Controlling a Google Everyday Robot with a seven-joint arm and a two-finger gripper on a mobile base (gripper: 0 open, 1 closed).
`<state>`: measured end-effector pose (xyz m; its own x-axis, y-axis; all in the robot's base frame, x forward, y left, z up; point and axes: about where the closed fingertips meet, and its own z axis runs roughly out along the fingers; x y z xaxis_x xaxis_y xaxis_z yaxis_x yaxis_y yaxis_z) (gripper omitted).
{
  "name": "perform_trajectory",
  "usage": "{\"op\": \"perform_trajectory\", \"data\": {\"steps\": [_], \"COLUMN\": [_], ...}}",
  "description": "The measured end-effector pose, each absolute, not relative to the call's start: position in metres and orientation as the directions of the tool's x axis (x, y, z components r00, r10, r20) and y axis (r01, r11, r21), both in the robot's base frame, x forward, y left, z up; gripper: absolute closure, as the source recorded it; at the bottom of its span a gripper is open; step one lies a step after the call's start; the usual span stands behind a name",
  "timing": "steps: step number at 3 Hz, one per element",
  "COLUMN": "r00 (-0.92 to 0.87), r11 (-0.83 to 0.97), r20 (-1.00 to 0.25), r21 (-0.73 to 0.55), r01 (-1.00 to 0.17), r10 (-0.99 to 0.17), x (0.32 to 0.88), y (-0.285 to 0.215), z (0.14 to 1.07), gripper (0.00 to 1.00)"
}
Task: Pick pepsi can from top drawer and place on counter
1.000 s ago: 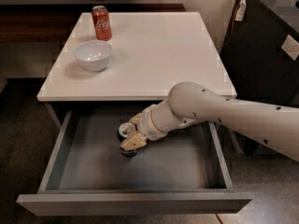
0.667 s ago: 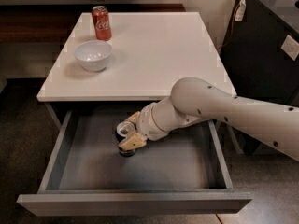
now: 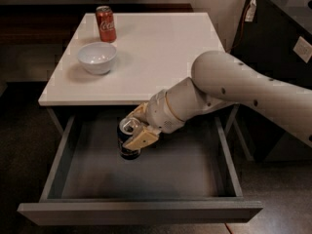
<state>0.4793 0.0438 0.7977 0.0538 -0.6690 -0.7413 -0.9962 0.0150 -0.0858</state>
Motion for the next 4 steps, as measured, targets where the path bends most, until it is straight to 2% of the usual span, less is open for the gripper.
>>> {"op": "perform_trajectory", "data": {"steps": [1,2,4], "r00": [0.095,0.119,0.115], "r11": [-0.05,-0.092,-0.049], "r20": [-0.744,-0.74,-0.752], "r21": [-0.083,-0.078,-0.109], "r01": [-0.995,-0.993,-0.993], "r10": [-0.662,-0.662,-0.649], "x": [0.478,0.499,0.504], "y": [0.036,0.021,0.014], "z": [0.83,0.876,0.89], "gripper": [1.0,1.0,1.0]}}
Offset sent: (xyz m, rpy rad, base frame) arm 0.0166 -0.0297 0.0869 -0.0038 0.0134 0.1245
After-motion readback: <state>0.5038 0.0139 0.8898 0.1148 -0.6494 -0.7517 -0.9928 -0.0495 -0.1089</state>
